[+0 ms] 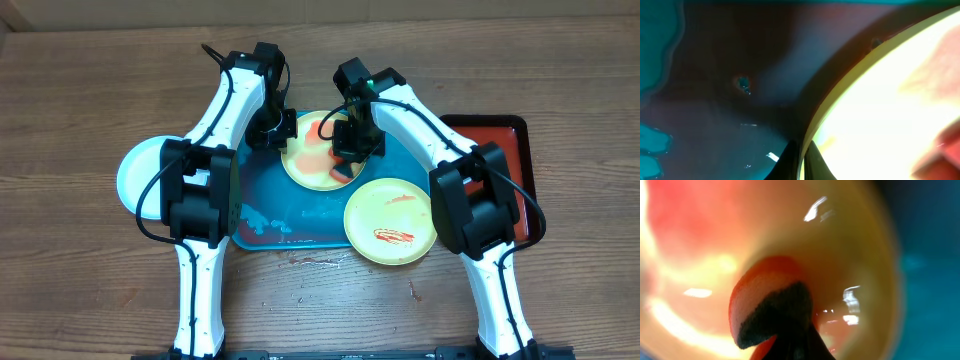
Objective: Clean dirty plates on tray and stack at the side
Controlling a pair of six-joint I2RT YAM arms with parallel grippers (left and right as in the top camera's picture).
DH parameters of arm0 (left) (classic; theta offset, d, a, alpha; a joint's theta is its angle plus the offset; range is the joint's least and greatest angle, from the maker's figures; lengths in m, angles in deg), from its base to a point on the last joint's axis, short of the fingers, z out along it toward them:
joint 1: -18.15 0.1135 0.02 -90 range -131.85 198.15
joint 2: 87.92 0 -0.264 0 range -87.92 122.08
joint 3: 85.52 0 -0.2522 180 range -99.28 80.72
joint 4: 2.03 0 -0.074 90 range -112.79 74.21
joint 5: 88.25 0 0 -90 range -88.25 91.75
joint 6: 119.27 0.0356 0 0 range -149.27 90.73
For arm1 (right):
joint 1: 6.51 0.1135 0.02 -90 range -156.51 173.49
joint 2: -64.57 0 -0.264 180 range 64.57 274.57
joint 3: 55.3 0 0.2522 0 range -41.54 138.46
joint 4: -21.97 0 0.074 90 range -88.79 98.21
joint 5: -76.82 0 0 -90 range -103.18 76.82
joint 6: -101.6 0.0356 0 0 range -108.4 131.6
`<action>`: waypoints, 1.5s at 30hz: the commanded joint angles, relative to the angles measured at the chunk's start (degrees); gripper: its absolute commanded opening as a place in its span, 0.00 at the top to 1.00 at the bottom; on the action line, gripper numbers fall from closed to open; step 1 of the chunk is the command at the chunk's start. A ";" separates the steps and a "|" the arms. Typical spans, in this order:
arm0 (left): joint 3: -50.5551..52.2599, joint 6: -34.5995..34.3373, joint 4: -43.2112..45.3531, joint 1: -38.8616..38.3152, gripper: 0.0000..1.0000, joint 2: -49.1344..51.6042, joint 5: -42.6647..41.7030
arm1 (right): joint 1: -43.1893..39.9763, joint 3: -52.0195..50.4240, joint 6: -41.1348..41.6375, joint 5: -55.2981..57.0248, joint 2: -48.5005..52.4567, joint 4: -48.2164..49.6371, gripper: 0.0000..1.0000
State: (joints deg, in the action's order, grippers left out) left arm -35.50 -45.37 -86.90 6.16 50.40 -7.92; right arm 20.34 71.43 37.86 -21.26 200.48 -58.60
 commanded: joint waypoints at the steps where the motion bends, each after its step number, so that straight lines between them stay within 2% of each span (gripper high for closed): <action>1: 1.07 -0.59 0.24 0.35 0.96 0.42 2.36 | 0.20 0.81 -1.49 14.97 1.05 0.04 0.96; 6: 1.07 -0.48 0.24 0.35 0.96 0.42 2.36 | 1.29 0.74 -1.70 17.05 1.05 4.20 0.96; 10: 1.07 -0.17 0.26 0.35 0.96 0.42 2.34 | 1.73 0.63 -2.32 15.02 1.16 11.56 0.96; 18: 1.07 -0.20 0.26 0.35 0.96 0.42 2.32 | 1.68 0.61 -2.25 -5.60 4.04 18.58 0.96; 23: 1.07 -0.17 0.26 0.35 0.96 0.42 2.32 | 1.81 0.61 -2.45 -15.61 7.28 18.29 0.96; 27: 1.07 -0.20 0.26 0.35 0.96 0.42 2.29 | 2.10 0.61 -5.79 -25.51 8.13 18.12 0.96; 32: 1.07 -0.20 0.26 0.35 0.96 0.42 2.12 | 2.29 0.63 -8.90 -30.38 8.11 14.60 0.96; 39: 1.07 -0.20 0.20 0.35 0.96 0.42 2.12 | 1.18 0.66 -11.32 -28.61 8.09 7.87 0.96; 45: 1.07 -0.20 -0.04 0.35 0.96 0.42 2.14 | -1.18 0.70 -7.89 -13.40 6.14 3.32 0.96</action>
State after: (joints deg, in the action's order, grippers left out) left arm -35.50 -45.37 -87.32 6.21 50.40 -7.96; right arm 20.80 73.09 28.23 -48.54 206.17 -52.94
